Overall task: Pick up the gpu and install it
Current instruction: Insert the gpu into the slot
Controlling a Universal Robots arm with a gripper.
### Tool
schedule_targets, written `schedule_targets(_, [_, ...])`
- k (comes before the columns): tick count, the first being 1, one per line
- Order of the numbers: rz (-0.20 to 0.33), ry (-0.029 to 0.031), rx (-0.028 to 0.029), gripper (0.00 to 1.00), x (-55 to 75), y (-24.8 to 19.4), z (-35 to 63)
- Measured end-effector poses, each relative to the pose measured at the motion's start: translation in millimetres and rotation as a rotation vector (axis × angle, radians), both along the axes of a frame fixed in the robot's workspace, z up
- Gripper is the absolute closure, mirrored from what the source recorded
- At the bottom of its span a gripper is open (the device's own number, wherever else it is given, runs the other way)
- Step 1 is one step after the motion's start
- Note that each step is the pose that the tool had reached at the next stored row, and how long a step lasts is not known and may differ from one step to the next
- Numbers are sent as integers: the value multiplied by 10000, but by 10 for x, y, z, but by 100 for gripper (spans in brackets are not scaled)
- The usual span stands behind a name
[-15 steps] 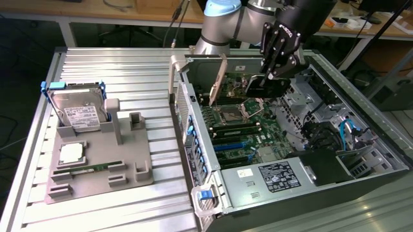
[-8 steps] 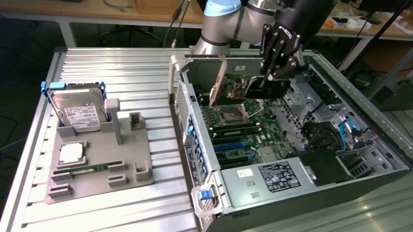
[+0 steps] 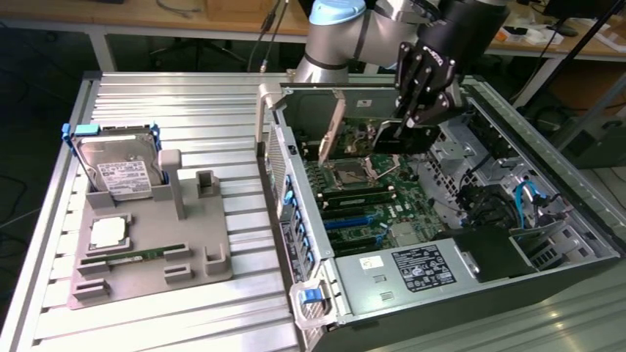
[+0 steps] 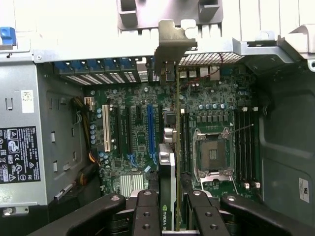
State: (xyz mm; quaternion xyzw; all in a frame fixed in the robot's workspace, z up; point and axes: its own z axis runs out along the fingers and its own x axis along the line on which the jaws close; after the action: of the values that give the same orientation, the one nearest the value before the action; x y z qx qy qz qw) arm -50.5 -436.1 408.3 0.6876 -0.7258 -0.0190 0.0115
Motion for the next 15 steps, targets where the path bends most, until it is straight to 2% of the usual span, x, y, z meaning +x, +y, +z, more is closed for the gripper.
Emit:
schedule_targets(8, [165,-1,1,73,11,-51,-111])
schedule_targets(15, [248,-1,1,73,24,-71,-234])
